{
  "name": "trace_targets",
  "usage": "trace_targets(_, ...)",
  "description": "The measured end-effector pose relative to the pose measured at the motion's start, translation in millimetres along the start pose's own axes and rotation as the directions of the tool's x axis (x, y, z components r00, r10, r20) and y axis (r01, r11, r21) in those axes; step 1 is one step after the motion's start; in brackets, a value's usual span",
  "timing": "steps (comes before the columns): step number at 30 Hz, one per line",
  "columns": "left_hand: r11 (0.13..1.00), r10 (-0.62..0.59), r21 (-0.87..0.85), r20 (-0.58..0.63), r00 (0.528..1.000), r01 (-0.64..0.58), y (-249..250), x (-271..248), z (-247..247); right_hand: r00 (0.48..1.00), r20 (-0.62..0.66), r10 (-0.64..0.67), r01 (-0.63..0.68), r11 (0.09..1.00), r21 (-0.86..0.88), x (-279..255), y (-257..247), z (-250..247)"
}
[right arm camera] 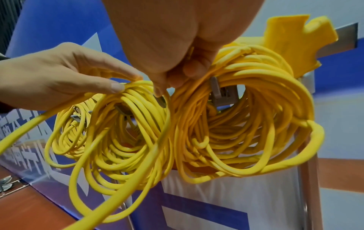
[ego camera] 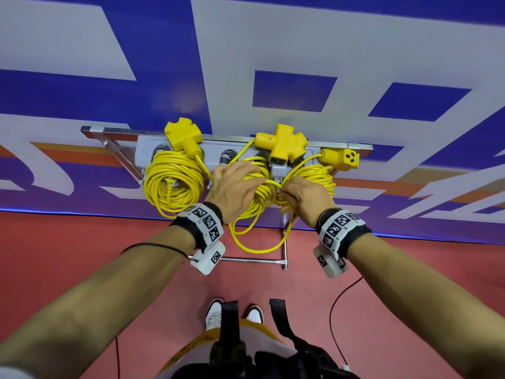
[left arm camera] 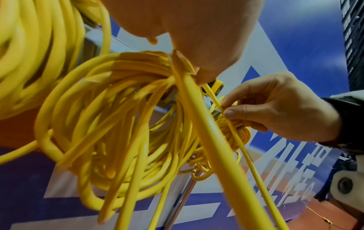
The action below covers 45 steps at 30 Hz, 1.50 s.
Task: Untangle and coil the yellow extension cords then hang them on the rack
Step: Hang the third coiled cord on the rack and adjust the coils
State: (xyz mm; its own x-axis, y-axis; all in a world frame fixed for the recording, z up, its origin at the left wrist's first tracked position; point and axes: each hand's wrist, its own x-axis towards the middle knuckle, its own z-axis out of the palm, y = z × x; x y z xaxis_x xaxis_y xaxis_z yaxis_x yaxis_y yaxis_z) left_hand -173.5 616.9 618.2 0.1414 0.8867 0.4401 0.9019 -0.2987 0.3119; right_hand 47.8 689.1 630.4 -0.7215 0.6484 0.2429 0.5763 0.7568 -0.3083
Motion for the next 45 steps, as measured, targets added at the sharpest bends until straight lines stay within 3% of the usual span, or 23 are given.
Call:
trace_targets(5, 0.999, -0.048, -0.013, 0.029, 0.998, 0.049, 5, 10, 7, 0.978, 0.102, 0.180, -0.175, 0.983, -0.049, 9, -14, -3)
trace_targets(10, 0.998, -0.059, -0.029, 0.068, 0.996, 0.061, 6, 13, 8, 0.947, 0.236, 0.217, -0.171, 0.965, -0.199, 11, -16, -2)
trace_targets(12, 0.998, -0.051, -0.038, 0.086, 0.995, 0.054, 7, 12, 8, 0.924, 0.333, 0.187, -0.106, 0.964, -0.245, 14, -19, -7)
trace_targets(19, 0.998, -0.054, -0.018, 0.146, 0.988, 0.057, 5, 12, 6, 0.849, 0.476, 0.228, -0.129, 0.964, -0.232, 43, -22, -38)
trace_targets(26, 0.991, -0.019, 0.134, 0.201, 0.979, -0.008, 18, 17, 8, 0.835, 0.475, 0.279, -0.150, 0.945, -0.291, 50, -30, -34)
trace_targets(32, 0.994, -0.022, 0.107, 0.237, 0.971, -0.004, 18, 13, 5, 0.788, 0.573, 0.225, -0.126, 0.970, -0.208, 52, -25, -45)
trace_targets(35, 0.997, -0.031, 0.076, 0.274, 0.961, 0.010, 15, 15, -1, 0.820, 0.516, 0.247, -0.204, 0.969, -0.140, 47, -17, -47)
trace_targets(38, 0.998, -0.055, 0.048, 0.243, 0.968, 0.045, 16, 14, -3, 0.867, 0.447, 0.219, -0.177, 0.975, -0.134, 39, -16, -42)
trace_targets(45, 0.997, -0.066, -0.035, 0.211, 0.975, 0.075, 19, 15, -11, 0.895, 0.379, 0.236, -0.236, 0.971, -0.047, 36, -16, -46)
